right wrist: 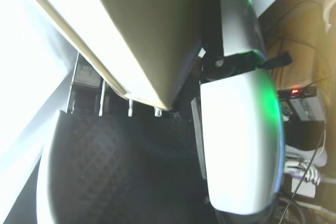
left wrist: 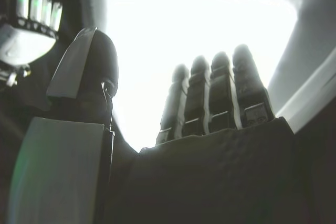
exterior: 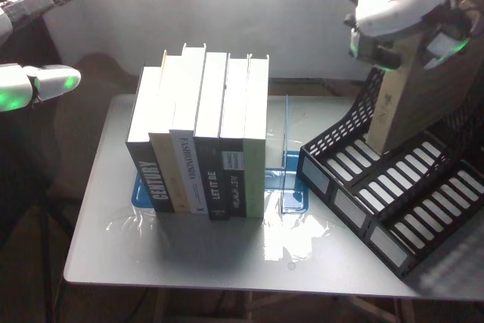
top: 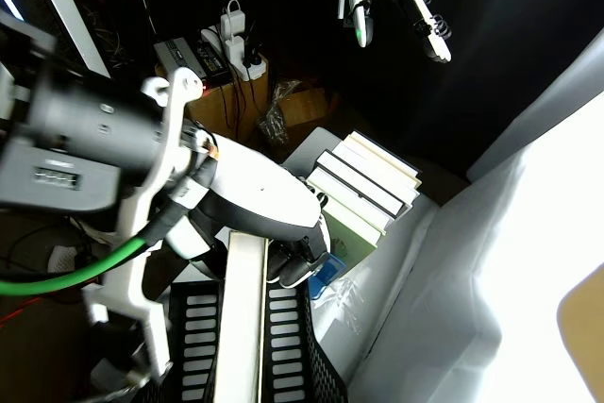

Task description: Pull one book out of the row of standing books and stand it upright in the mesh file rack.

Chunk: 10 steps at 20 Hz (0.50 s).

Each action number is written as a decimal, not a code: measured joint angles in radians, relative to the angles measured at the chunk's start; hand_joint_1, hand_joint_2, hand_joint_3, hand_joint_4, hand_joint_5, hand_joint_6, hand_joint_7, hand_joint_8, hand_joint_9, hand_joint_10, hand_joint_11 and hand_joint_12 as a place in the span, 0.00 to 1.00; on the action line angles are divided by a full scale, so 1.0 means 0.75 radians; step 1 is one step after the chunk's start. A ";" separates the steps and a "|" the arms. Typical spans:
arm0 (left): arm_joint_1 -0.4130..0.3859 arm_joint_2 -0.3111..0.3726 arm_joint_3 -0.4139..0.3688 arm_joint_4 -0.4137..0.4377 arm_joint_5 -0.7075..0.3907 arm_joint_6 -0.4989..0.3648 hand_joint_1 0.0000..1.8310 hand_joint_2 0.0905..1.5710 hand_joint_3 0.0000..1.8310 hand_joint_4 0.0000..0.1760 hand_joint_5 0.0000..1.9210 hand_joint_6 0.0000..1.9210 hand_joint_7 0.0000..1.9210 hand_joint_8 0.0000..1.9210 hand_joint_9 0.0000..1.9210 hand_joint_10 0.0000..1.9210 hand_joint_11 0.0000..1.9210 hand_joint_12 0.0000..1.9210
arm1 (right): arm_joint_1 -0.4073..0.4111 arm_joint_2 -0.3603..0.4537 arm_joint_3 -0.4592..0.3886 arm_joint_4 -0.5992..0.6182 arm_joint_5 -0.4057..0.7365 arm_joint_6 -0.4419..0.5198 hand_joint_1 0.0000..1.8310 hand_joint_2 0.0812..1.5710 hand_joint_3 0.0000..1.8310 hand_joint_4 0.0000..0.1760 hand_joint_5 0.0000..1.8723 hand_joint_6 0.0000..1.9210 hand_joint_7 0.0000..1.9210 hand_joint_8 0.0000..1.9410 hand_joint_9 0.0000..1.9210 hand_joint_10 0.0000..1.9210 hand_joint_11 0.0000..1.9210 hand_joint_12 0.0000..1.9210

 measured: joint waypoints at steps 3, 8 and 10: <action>0.009 0.000 0.000 -0.001 -0.010 0.000 0.55 0.77 0.00 0.00 0.08 0.00 0.04 0.00 0.00 0.00 0.00 0.00 | -0.057 -0.042 0.042 0.010 -0.047 -0.003 0.65 0.75 0.00 0.00 0.42 0.63 0.46 0.68 0.44 0.70 0.38 0.90; 0.014 0.000 0.000 -0.007 -0.026 -0.001 0.54 0.78 0.00 0.00 0.06 0.00 0.03 0.00 0.00 0.00 0.00 0.00 | -0.123 -0.111 0.119 0.019 -0.091 -0.003 0.73 0.76 0.00 0.00 0.39 0.62 0.42 0.69 0.37 0.82 0.35 0.96; 0.019 0.000 0.000 -0.009 -0.031 0.000 0.53 0.78 0.00 0.00 0.06 0.00 0.03 0.00 0.00 0.00 0.00 0.00 | -0.125 -0.142 0.153 0.022 -0.109 -0.004 0.65 0.77 0.00 0.00 0.41 0.65 0.41 0.73 0.36 0.76 0.30 0.95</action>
